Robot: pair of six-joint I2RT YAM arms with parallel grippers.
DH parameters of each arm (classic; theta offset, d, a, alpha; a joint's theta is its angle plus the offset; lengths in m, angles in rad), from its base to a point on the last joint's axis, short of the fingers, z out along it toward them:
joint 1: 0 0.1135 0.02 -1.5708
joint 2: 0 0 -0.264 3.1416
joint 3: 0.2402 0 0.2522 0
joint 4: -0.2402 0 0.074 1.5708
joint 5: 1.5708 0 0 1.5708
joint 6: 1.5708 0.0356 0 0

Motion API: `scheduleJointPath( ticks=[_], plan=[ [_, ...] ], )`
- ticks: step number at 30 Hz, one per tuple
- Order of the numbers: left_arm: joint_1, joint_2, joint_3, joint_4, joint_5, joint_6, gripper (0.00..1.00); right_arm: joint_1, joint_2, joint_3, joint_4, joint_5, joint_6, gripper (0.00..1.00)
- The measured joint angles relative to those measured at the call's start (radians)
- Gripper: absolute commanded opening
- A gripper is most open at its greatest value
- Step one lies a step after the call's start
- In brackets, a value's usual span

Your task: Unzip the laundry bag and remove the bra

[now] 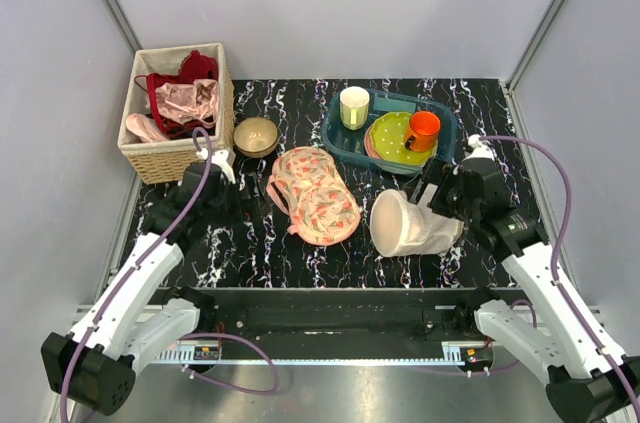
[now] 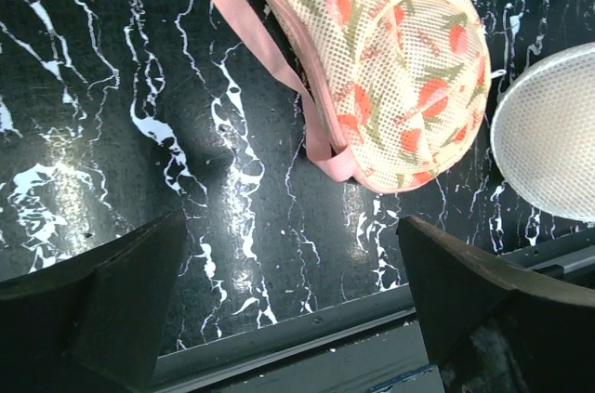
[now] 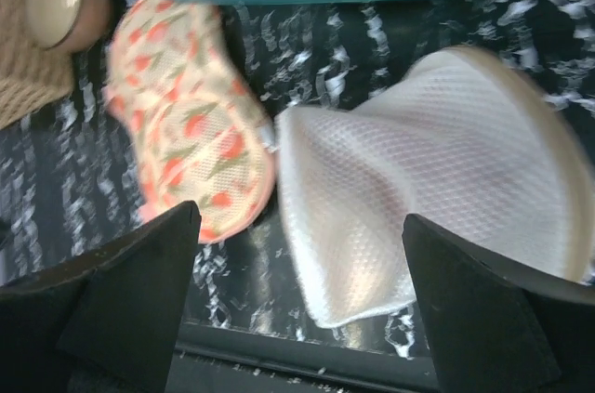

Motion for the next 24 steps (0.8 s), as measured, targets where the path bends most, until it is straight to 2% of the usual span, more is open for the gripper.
scheduleJointPath(
  ticks=[5,10,19,22,23,24],
  plan=[
    [-0.066,0.005,0.037,-0.015,0.012,-0.013,0.99,-0.001,0.052,0.036,-0.112,0.222,-0.002,1.00],
    [-0.217,0.017,0.152,-0.021,-0.011,-0.050,0.99,-0.020,0.102,0.036,-0.188,0.350,0.003,1.00],
    [-0.483,0.183,0.236,-0.002,-0.098,-0.101,0.99,-0.225,0.165,-0.004,-0.143,0.357,-0.018,1.00],
    [-0.554,0.261,0.259,-0.005,-0.127,-0.105,0.99,-0.229,0.202,-0.039,-0.110,0.307,-0.017,0.90],
    [-0.575,0.282,0.267,-0.005,-0.135,-0.105,0.99,-0.229,0.210,-0.049,-0.101,0.287,-0.016,0.74],
    [-0.594,0.300,0.278,-0.005,-0.143,-0.104,0.99,-0.229,0.215,-0.057,-0.092,0.272,-0.013,0.66]
  ],
)
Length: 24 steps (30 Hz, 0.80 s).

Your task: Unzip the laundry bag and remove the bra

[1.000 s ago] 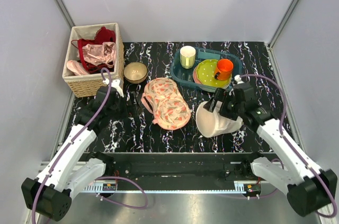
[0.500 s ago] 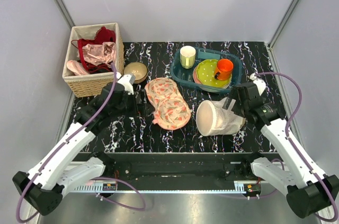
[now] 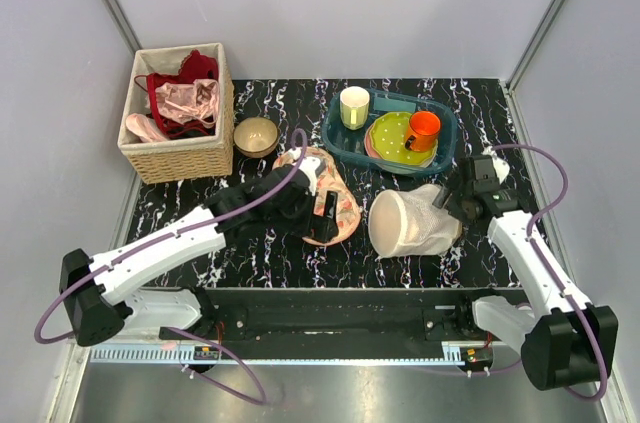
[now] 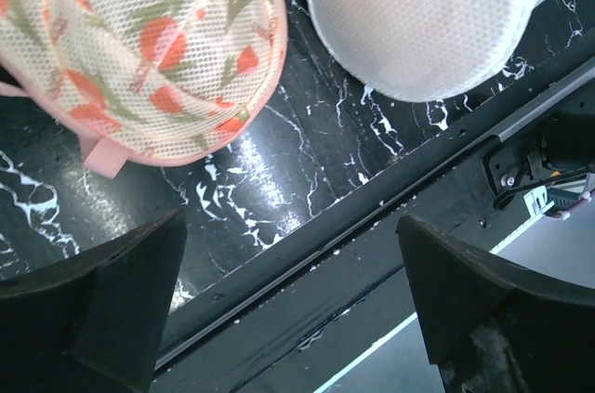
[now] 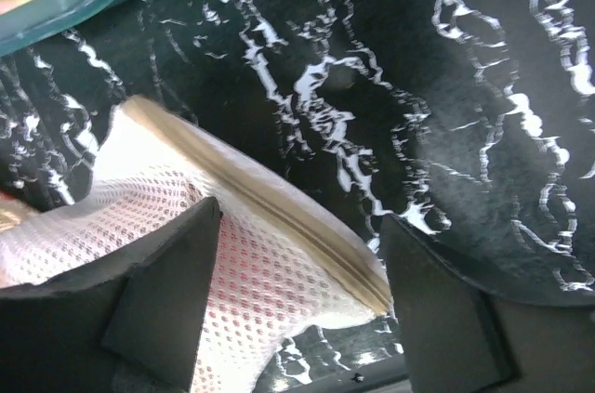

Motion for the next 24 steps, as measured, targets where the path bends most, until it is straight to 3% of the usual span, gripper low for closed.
scheduleJointPath(
  ticks=[1,2,4,5,19,21,22,23,24],
  plan=[
    [-0.015,0.016,0.011,0.000,-0.006,0.000,0.99,0.000,0.001,-0.007,0.008,-0.021,0.002,0.53],
    [-0.027,0.030,0.023,0.001,-0.011,0.000,0.99,0.000,-0.002,-0.013,0.016,-0.040,0.010,0.31],
    [-0.042,0.051,0.042,0.004,-0.019,0.000,0.99,0.000,-0.018,-0.024,0.034,-0.077,0.019,0.14],
    [-0.045,0.058,0.051,0.006,-0.024,0.001,0.99,-0.002,-0.037,-0.034,0.045,-0.103,0.035,0.00],
    [-0.047,0.079,0.081,0.013,-0.060,0.005,0.99,-0.001,-0.169,-0.064,0.066,-0.334,0.224,0.01],
    [-0.047,0.079,0.082,0.013,-0.060,0.004,0.99,-0.001,-0.171,-0.064,0.071,-0.357,0.254,0.14],
    [-0.047,0.079,0.084,0.012,-0.060,0.004,0.99,-0.001,-0.171,-0.064,0.074,-0.372,0.270,0.26],
    [-0.047,0.079,0.087,0.012,-0.060,0.004,0.99,-0.001,-0.171,-0.064,0.079,-0.386,0.286,0.49],
    [-0.048,0.079,0.092,0.012,-0.060,0.004,0.99,0.000,-0.169,-0.064,0.084,-0.404,0.299,0.57]
  ],
)
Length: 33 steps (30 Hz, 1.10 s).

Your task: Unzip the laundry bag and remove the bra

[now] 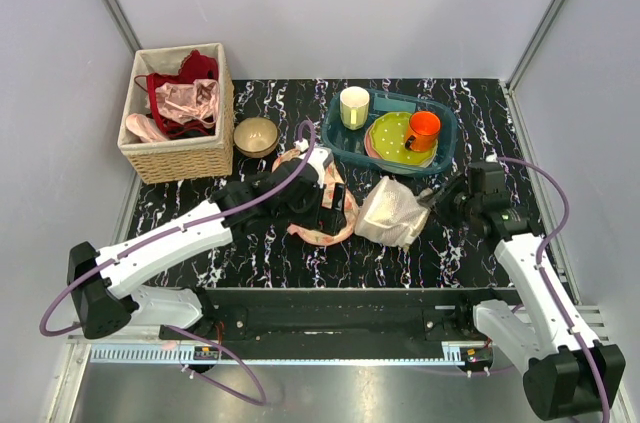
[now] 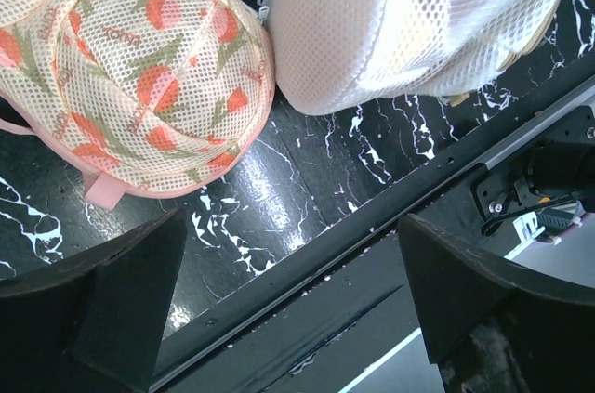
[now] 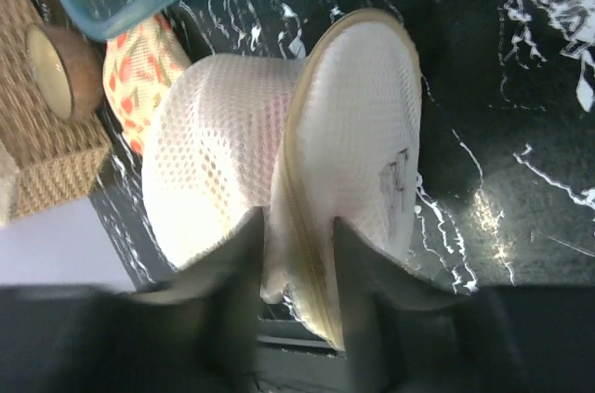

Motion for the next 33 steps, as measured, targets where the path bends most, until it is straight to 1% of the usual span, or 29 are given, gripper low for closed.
scheduleJointPath(
  ticks=[4,5,6,7,8,10,16,21,25,30,33],
  plan=[
    [-0.011,0.000,0.014,0.003,-0.004,0.000,0.99,0.016,0.039,0.000,0.035,-0.046,0.013,0.70],
    [-0.018,0.000,0.017,0.004,-0.006,0.000,0.99,0.019,0.055,0.000,0.039,-0.051,0.010,0.76],
    [-0.024,0.000,0.021,0.003,-0.010,-0.001,0.99,0.021,0.069,0.000,0.038,-0.050,0.006,0.78],
    [-0.033,0.002,0.028,0.001,-0.016,-0.001,0.99,0.021,0.077,0.000,0.035,-0.047,0.000,0.85],
    [-0.046,0.007,0.041,-0.002,-0.026,-0.001,0.99,0.021,0.079,0.000,0.031,-0.039,-0.005,0.86],
    [-0.078,0.029,0.076,-0.010,-0.046,-0.001,0.99,0.021,0.072,0.000,0.011,0.005,-0.021,0.91],
    [-0.182,0.137,0.201,-0.027,-0.105,0.000,0.99,0.021,-0.007,0.001,-0.080,0.163,-0.061,0.92],
    [-0.224,0.229,0.252,-0.037,-0.123,0.000,0.99,0.021,-0.035,0.001,-0.122,0.222,-0.071,0.91],
    [-0.233,0.257,0.257,-0.050,-0.132,0.000,0.99,0.021,-0.037,-0.018,-0.115,0.206,-0.068,0.90],
    [-0.233,0.258,0.257,-0.053,-0.159,-0.001,0.99,0.021,-0.039,-0.086,-0.076,0.096,-0.029,0.89],
    [-0.233,0.258,0.257,-0.055,-0.184,0.000,0.99,0.029,-0.039,-0.089,-0.039,0.024,0.010,0.89]
  ],
)
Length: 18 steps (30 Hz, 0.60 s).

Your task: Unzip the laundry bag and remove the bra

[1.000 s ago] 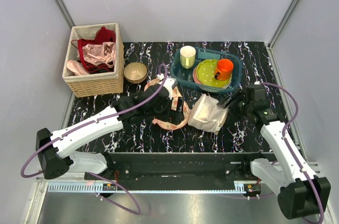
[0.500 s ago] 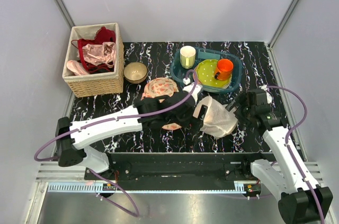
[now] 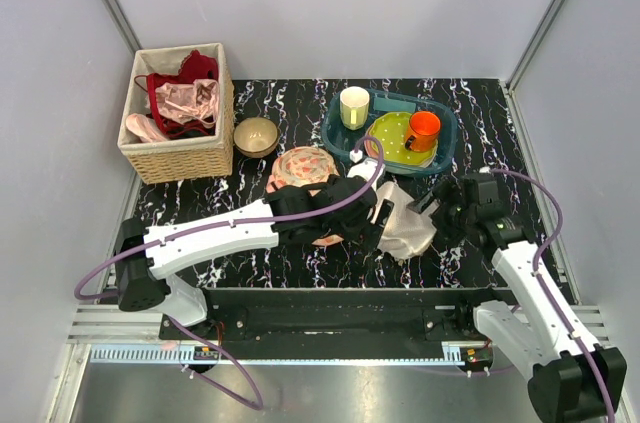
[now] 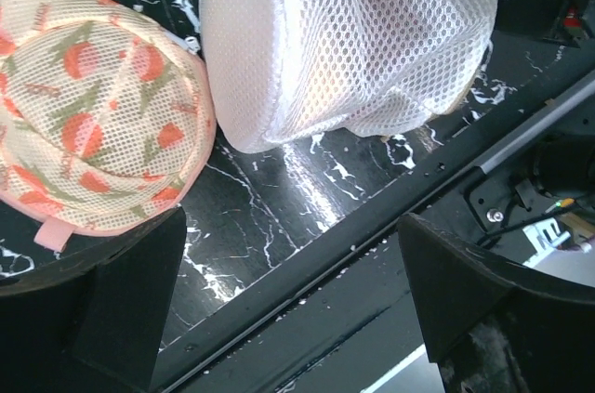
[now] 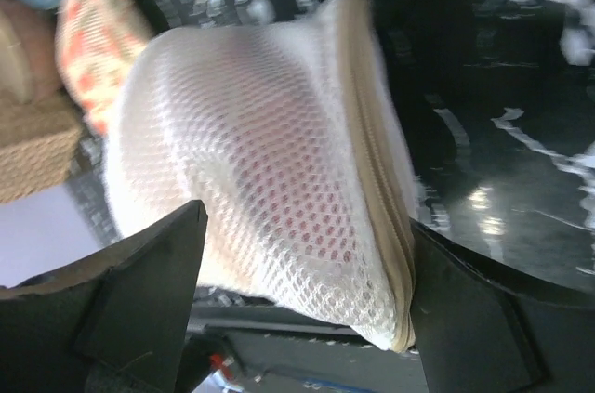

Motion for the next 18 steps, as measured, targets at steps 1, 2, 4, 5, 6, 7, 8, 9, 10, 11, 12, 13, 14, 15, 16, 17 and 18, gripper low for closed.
scheduleJointPath(
  ticks=[1,2,4,5,6,7,8,9,10,11,12,13,14,15,16,17,18],
  plan=[
    [0.000,0.000,0.001,-0.004,-0.014,0.000,0.99,0.011,0.000,0.004,0.023,-0.021,0.016,0.89],
    [0.000,-0.001,0.003,-0.012,-0.028,0.001,0.99,0.029,0.002,0.012,0.055,-0.052,0.036,0.89],
    [0.000,-0.006,0.004,-0.023,-0.051,0.002,0.99,0.072,0.014,0.037,0.122,-0.105,0.068,0.90],
    [0.000,-0.012,0.004,-0.029,-0.064,0.004,0.99,0.098,0.031,0.055,0.177,-0.143,0.084,0.91],
    [0.000,-0.020,0.004,-0.035,-0.076,0.005,0.99,0.116,0.054,0.075,0.222,-0.178,0.097,0.91],
    [0.000,-0.029,0.004,-0.039,-0.085,0.005,0.99,0.132,0.091,0.104,0.270,-0.224,0.107,0.91],
    [0.000,-0.040,0.004,-0.041,-0.092,0.005,0.99,0.142,0.130,0.136,0.316,-0.267,0.110,0.91],
    [0.000,-0.050,0.004,-0.043,-0.097,0.005,0.99,0.148,0.179,0.168,0.364,-0.309,0.109,0.91],
    [0.000,-0.060,0.004,-0.043,-0.100,0.004,0.99,0.149,0.205,0.180,0.391,-0.325,0.109,0.91],
    [0.000,-0.069,0.004,-0.042,-0.100,0.004,0.99,0.149,0.226,0.185,0.417,-0.338,0.109,0.91],
    [0.000,-0.078,0.003,-0.040,-0.100,0.003,0.99,0.149,0.235,0.183,0.423,-0.340,0.109,0.91],
    [0.000,-0.084,0.002,-0.039,-0.098,0.003,0.99,0.149,0.238,0.180,0.421,-0.340,0.106,0.91],
    [0.000,-0.092,-0.002,-0.033,-0.095,0.000,0.99,0.149,0.238,0.176,0.415,-0.335,0.098,0.92],
    [0.000,-0.097,-0.005,-0.033,-0.094,-0.001,0.99,0.149,0.234,0.176,0.399,-0.328,0.091,0.92],
    [0.000,-0.109,-0.022,-0.021,-0.090,-0.004,0.99,0.149,0.212,0.176,0.352,-0.299,0.068,0.92],
    [0.000,-0.110,-0.023,-0.021,-0.089,-0.004,0.99,0.149,0.212,0.176,0.352,-0.299,0.068,0.92],
    [0.000,-0.111,-0.029,-0.019,-0.088,-0.005,0.99,0.149,0.196,0.176,0.329,-0.268,0.050,0.93]
  ],
)
